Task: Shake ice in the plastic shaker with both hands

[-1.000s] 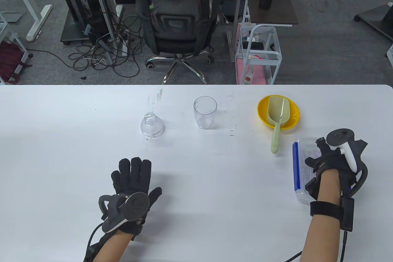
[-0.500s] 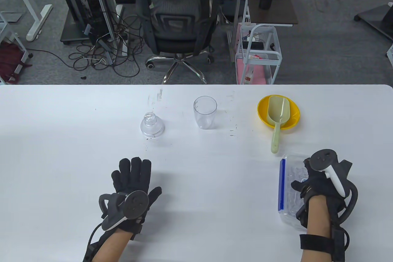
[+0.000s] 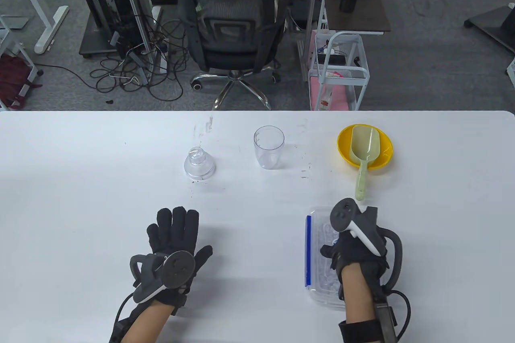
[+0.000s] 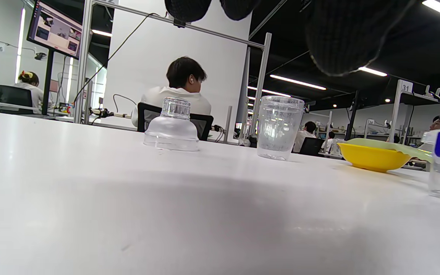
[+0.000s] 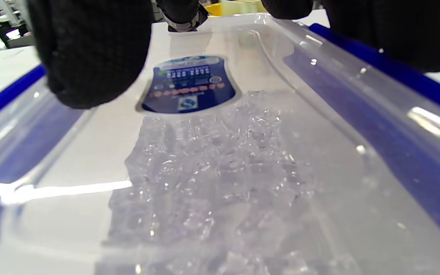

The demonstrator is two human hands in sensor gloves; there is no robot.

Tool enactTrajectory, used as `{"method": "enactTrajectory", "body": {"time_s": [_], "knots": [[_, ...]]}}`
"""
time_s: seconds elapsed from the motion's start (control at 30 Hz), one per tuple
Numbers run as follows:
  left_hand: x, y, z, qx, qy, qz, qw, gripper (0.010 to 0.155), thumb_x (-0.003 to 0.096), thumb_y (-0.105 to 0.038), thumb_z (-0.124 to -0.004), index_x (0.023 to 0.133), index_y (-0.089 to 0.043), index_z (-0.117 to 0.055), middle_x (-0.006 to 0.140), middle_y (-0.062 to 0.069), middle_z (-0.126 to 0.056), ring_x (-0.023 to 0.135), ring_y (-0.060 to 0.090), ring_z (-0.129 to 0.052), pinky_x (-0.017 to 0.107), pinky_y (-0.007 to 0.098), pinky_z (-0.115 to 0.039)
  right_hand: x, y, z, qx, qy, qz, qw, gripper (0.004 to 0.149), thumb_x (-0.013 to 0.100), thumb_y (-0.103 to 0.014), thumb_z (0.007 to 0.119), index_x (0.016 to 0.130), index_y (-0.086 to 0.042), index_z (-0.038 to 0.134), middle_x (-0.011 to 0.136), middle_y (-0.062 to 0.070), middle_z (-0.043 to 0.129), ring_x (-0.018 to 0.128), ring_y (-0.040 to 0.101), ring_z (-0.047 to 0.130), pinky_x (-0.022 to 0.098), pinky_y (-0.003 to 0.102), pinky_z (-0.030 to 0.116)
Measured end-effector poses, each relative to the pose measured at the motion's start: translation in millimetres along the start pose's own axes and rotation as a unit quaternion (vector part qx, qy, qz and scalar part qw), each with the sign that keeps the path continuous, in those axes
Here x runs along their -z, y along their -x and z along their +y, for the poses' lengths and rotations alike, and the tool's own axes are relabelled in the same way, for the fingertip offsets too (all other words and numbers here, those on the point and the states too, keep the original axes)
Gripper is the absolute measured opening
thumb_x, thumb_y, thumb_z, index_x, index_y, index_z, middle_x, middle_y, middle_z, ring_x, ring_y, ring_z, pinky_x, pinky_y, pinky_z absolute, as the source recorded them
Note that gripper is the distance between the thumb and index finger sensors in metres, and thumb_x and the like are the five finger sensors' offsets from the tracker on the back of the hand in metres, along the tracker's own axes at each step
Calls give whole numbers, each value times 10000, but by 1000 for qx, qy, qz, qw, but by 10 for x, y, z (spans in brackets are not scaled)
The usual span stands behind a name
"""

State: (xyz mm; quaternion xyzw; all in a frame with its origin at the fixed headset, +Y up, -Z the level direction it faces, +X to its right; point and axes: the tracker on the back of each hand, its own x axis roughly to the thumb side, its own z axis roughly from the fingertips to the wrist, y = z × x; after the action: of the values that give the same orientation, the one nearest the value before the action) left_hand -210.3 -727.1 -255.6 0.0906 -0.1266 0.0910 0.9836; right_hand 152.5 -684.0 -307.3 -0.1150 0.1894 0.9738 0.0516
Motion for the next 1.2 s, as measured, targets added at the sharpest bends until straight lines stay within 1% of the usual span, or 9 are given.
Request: {"method": "enactTrajectory", "body": {"time_s": [0.27,0.47,0.6,0.77,0.83,0.97,1.07,1.13,1.2], "knots": [[-4,43,0,0,4,10,1000,873,514,-519,-777,1158,-140,-328,1184,256,-309,1052,582,-266,696,747,-317,19,-964,44,-49,2,-56,997,903,363,-515,827,1116,-288,385,1088,465,364,767,726,659,434,680,776],[4,108,12,-2,3,21,1000,871,513,-519,-777,1157,-142,-328,1184,253,-310,1053,579,-267,698,744,-319,25,-1432,74,-72,14,-77,994,901,365,-543,808,1120,-286,387,1078,472,395,749,711,695,413,646,803],[14,137,-6,0,8,27,1000,873,512,-518,-778,1157,-137,-329,1182,256,-314,1052,579,-272,699,742,-322,30,-1566,80,-80,15,-90,993,903,366,-552,802,1121,-286,386,1076,474,403,746,705,704,407,636,809],[13,136,-6,-3,15,28,999,876,511,-515,-781,1156,-133,-328,1180,262,-312,1050,582,-272,700,739,-326,24,-1535,75,-69,13,-105,992,899,381,-569,801,1124,-256,405,1075,482,403,748,715,692,414,642,792],[7,113,-12,-6,14,21,1000,870,513,-515,-778,1155,-135,-331,1179,261,-314,1048,582,-276,700,736,-332,-6,-1482,69,-61,10,-117,991,844,434,-543,770,1132,-234,410,1087,472,394,770,706,664,445,651,755],[-5,-50,-14,-20,11,-19,1000,821,540,-551,-699,1163,-149,-346,1180,259,-346,1053,572,-313,704,730,-350,-184,-1206,35,-36,92,-181,979,798,465,-494,749,1133,-187,438,1090,430,498,774,687,678,449,652,747],[4,-198,-18,-39,9,-45,998,763,550,-551,-660,1134,-88,-497,1137,261,-522,1003,526,-559,691,661,-517,-267,-900,47,-10,114,-213,970,773,482,-452,740,1130,-152,444,1078,430,529,763,681,691,451,648,745],[8,-272,-24,-46,19,-55,997,704,554,-548,-633,1077,-77,-649,1033,264,-721,842,462,-802,594,539,-698,-278,-709,92,11,129,-223,966,770,481,-451,737,1118,-106,477,1048,442,574,737,672,724,435,637,756],[3,-319,-47,-54,22,-62,996,676,557,-542,-620,1031,-70,-722,933,242,-838,702,407,-911,504,480,-766,-284,-531,172,8,143,-219,965,785,479,-478,730,1094,-28,543,1025,439,619,747,658,724,447,634,749]]}}
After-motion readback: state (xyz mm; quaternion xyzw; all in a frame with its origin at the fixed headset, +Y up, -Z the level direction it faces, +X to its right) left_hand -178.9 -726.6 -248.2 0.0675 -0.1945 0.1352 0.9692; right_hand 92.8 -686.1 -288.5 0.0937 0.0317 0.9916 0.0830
